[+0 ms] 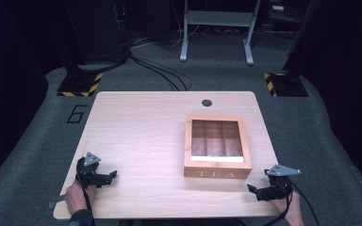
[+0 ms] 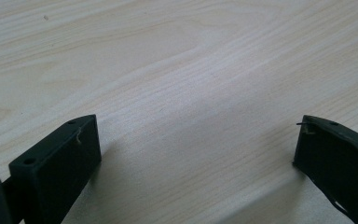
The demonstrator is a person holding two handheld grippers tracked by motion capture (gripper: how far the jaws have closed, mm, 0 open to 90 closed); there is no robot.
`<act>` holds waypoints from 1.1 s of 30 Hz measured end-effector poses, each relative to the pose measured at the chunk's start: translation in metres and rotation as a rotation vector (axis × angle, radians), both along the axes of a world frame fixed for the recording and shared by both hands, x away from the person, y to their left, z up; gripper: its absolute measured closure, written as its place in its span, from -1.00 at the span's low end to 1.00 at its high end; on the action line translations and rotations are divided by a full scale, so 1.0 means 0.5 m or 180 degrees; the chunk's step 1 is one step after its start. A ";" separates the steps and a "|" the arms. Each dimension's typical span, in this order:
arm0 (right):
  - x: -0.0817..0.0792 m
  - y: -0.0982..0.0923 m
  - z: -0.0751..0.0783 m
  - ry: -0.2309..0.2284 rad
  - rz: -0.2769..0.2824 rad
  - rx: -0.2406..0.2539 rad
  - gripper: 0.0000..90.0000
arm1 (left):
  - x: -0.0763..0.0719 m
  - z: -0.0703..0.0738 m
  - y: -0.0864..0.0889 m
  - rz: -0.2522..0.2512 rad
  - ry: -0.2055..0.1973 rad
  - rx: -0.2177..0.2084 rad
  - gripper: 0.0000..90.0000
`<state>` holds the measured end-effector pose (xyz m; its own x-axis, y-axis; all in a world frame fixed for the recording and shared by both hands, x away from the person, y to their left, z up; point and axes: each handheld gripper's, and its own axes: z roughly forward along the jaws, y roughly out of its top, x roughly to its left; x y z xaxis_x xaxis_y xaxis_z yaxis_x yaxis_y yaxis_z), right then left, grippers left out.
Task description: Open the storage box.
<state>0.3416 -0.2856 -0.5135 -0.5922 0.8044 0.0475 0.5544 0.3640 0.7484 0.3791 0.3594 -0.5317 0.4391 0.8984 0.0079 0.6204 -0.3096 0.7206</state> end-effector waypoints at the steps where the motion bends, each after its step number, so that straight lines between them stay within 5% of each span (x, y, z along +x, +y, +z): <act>1: -0.001 0.003 0.004 0.0000 0.0016 0.0024 -1.00 | 0.000 0.000 0.000 0.0000 0.0000 0.0000 -0.99; 20: 0.009 0.055 0.055 -0.0188 0.0090 0.0046 -0.92 | 0.000 0.000 0.000 -0.0003 0.0000 0.0000 -0.99; 25: 0.007 0.057 0.061 -0.0261 0.0067 0.0154 -0.54 | 0.000 0.000 0.000 -0.0003 -0.0003 -0.0001 -0.99; 26: 0.005 0.057 0.062 -0.0302 0.0078 0.0126 -0.32 | 0.000 0.000 0.000 -0.0005 -0.0001 0.0001 -0.99; 30: 0.005 0.057 0.063 -0.0301 0.0090 0.0143 -0.25 | 0.001 0.000 0.000 -0.0011 -0.0004 0.0004 -0.99; 33: 0.001 0.057 0.064 -0.0402 0.0098 0.0152 -0.01 | 0.001 0.000 0.000 -0.0014 -0.0003 0.0006 -0.99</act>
<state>0.3423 -0.2571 -0.4814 -0.6202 0.7844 0.0087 0.4439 0.3418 0.8283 0.3794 0.3594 -0.5317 0.4431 0.8964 0.0101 0.6182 -0.3137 0.7207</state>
